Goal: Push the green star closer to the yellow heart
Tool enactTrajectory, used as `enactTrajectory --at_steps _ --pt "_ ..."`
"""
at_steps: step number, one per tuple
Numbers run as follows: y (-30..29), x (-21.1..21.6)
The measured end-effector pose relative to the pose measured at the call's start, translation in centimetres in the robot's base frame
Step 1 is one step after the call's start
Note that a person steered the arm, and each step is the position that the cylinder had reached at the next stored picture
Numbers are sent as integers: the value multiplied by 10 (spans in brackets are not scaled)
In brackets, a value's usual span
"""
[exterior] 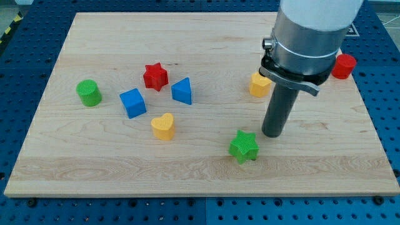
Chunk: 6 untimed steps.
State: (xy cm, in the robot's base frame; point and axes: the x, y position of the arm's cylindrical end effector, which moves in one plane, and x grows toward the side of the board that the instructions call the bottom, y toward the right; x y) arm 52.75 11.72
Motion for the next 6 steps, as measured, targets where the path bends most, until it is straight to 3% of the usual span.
enactTrajectory --at_steps 2,6 --pt "-27 43" --pt "-147 46"
